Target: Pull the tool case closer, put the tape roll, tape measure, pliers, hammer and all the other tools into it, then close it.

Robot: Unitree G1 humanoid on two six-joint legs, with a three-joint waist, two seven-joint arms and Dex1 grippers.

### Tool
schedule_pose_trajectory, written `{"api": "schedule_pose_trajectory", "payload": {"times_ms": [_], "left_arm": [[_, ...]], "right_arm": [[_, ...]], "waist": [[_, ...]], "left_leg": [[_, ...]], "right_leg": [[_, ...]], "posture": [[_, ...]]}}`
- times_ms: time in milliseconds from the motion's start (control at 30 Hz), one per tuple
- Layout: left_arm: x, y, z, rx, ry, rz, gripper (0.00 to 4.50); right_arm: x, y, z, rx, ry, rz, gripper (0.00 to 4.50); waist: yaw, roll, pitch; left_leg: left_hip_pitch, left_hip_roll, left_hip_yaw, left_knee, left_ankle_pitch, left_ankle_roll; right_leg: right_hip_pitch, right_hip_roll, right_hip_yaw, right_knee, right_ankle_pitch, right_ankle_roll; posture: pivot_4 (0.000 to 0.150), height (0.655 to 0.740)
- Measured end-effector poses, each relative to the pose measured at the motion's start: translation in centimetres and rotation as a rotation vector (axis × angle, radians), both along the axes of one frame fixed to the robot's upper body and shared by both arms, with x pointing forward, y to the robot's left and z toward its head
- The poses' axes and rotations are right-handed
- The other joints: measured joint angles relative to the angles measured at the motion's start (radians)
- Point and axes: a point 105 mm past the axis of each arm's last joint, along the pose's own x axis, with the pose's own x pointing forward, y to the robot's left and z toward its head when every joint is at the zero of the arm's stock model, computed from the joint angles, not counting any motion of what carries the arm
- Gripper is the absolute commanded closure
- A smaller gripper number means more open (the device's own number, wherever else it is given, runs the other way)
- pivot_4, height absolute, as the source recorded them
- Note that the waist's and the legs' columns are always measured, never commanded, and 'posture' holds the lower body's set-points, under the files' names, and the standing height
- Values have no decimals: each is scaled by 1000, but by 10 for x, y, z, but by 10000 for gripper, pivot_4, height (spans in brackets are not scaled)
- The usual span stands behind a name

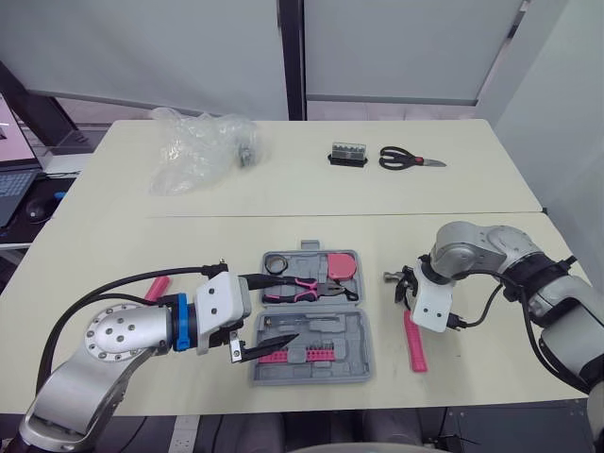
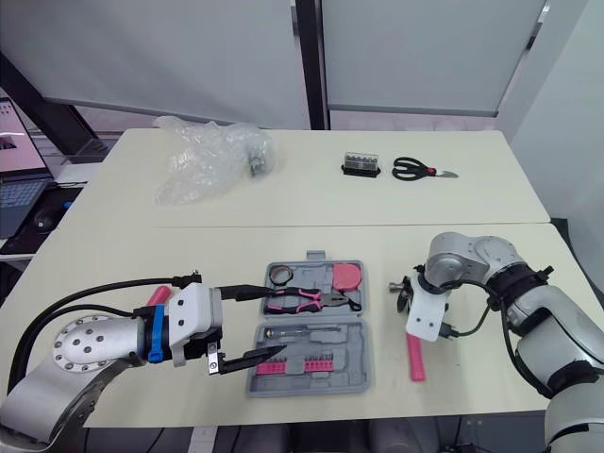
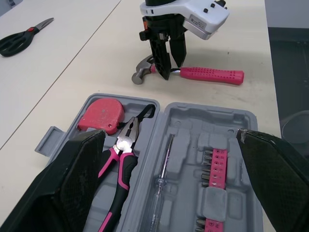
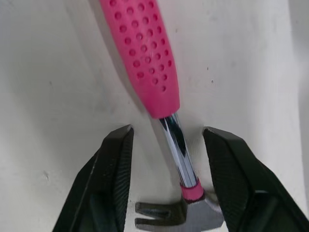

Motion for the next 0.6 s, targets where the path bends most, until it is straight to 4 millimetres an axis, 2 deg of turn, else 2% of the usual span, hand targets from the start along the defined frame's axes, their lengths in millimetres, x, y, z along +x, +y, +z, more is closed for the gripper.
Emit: {"api": "schedule_pose_trajectory", "payload": {"times_ms": [367,467,600], "left_arm": [[7,-3,5,-7,-30,0,0],[9,-6,3,-13,-26,-7,0],[11,-9,3,-18,-38,-8,0]], "right_arm": [[3,-2,2,33,8,-4,42974],[1,-9,8,34,18,-41,43211],[-3,-27,18,60,43,-187,43212]], "waist": [[1,1,0],[2,2,1],[9,2,1]], "left_leg": [[3,0,1,-1,0,0],[2,-1,1,-1,0,0],[1,-1,1,-1,0,0]], "right_leg": [[2,0,1,0,0,0],[2,-1,1,-1,0,0],[2,-2,0,-1,0,0]], "posture": [[1500,7400],[1500,7400],[1500,7400]]}}
